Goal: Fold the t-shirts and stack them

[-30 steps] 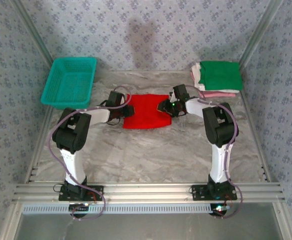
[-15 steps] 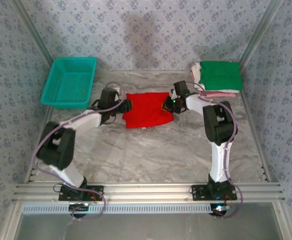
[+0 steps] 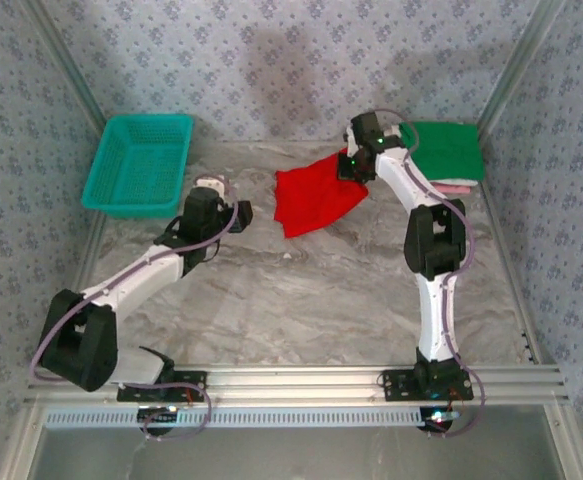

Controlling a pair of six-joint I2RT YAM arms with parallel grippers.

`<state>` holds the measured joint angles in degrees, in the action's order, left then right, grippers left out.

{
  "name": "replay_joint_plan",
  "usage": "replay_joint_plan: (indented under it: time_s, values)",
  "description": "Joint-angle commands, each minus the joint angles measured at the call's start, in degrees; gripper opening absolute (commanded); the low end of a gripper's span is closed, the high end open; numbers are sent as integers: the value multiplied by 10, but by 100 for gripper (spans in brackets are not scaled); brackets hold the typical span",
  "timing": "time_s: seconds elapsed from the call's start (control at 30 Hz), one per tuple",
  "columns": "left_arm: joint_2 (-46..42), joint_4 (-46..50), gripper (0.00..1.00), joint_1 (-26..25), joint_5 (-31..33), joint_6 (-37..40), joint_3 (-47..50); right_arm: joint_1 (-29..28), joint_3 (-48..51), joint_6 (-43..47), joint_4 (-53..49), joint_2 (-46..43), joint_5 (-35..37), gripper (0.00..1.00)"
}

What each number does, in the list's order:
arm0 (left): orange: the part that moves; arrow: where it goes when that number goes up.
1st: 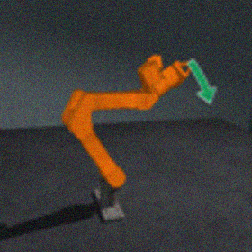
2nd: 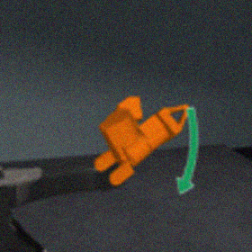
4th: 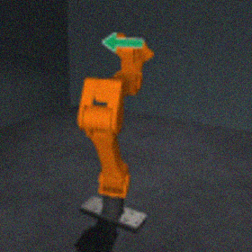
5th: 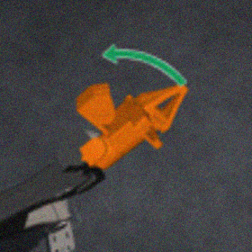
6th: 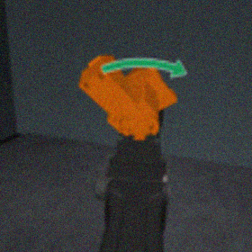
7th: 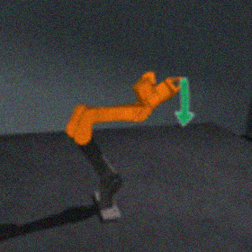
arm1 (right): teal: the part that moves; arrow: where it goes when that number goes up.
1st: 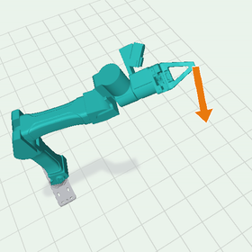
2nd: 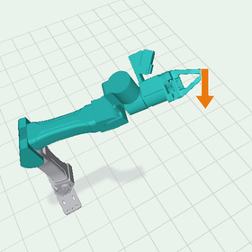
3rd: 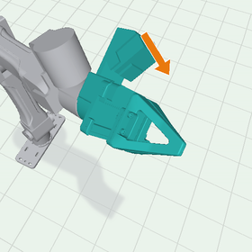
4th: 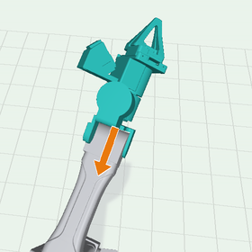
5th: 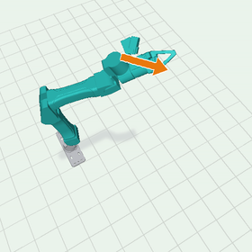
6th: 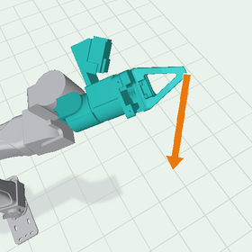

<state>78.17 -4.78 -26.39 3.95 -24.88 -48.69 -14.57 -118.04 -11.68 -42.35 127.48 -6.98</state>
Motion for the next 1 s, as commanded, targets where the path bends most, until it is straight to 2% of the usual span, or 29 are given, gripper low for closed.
replay_joint_plan:
  time_s: [0.0,0.33,0.43,0.57,0.83,0.97]
  values:
    - [17,9,59,-6,-3,16,-27,24,-87,62,-78,34,53,0]
    - [38,18,61,-11,-39,28,-55,68,-258,191,-83,71,115,0]
    - [15,10,66,-34,-75,76,-60,85,-290,210,-69,70,122,0]
    - [-16,14,70,-68,-84,139,-65,101,-323,248,-42,73,122,0]
    - [-71,14,71,-72,-85,142,-47,141,-369,317,-4,101,137,0]
    - [-106,7,71,-72,-84,156,-33,168,-386,317,21,103,139,0]
